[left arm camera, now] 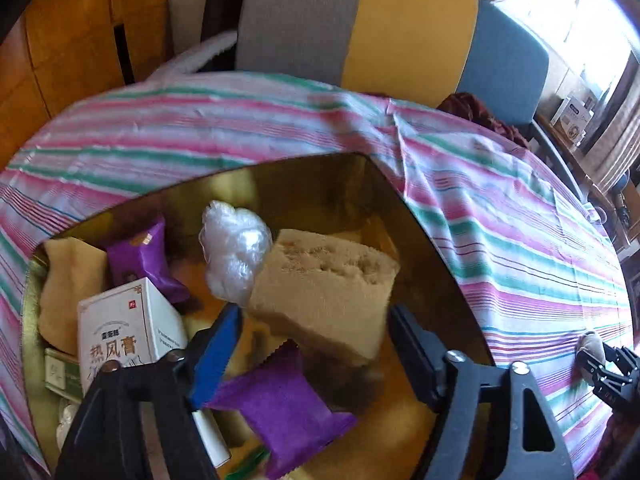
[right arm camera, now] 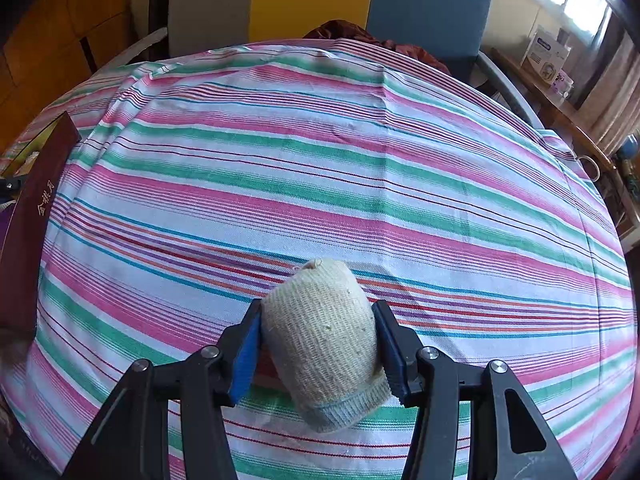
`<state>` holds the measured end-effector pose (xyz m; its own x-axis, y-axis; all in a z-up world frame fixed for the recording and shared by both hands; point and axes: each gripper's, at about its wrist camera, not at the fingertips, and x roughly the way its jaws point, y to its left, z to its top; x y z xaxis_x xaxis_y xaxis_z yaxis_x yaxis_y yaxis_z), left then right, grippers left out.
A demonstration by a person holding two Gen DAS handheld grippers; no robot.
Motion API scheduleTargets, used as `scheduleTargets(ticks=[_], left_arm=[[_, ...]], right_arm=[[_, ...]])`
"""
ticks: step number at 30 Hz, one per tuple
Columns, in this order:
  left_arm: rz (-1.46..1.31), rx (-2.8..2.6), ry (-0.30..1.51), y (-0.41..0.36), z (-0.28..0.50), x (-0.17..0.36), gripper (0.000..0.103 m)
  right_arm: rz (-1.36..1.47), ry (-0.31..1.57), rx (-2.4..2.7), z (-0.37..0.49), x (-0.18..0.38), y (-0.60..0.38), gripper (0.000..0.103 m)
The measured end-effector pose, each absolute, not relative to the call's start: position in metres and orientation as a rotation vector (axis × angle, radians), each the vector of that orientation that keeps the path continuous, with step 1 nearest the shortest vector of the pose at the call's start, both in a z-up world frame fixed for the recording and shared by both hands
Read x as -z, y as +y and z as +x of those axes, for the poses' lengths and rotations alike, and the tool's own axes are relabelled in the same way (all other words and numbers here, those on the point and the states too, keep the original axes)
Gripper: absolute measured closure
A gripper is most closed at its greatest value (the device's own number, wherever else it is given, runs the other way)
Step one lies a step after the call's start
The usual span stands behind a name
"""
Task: Organize objects
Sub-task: 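Carry the yellow sponge into the gold tray and release it with the left tool, then carry the white rolled cloth into the gold tray and release it with the right tool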
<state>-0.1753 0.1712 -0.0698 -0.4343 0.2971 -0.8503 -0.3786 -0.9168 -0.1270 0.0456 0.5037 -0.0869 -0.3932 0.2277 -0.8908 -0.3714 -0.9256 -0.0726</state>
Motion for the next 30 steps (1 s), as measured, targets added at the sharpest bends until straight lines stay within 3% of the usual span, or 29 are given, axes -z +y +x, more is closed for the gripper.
scheduleTargets(ticks=[15, 22, 30], left_arm=[[-0.997, -2.556, 0.154, 0.129, -0.088, -0.012, 0.021], [-0.964, -2.625, 0.12, 0.103, -0.062, -0.025, 0.021], [-0.988, -2.683, 0.087, 0.078, -0.054, -0.024, 0.021]], right_arm=[[-1.472, 0.185, -2.342, 0.045, 0.09, 0.503, 0.049], [-1.462, 0.226, -2.364, 0.041, 0.077, 0.491, 0.05], [-1.378, 0.334, -2.602, 0.019, 0.033, 0.409, 0.05]])
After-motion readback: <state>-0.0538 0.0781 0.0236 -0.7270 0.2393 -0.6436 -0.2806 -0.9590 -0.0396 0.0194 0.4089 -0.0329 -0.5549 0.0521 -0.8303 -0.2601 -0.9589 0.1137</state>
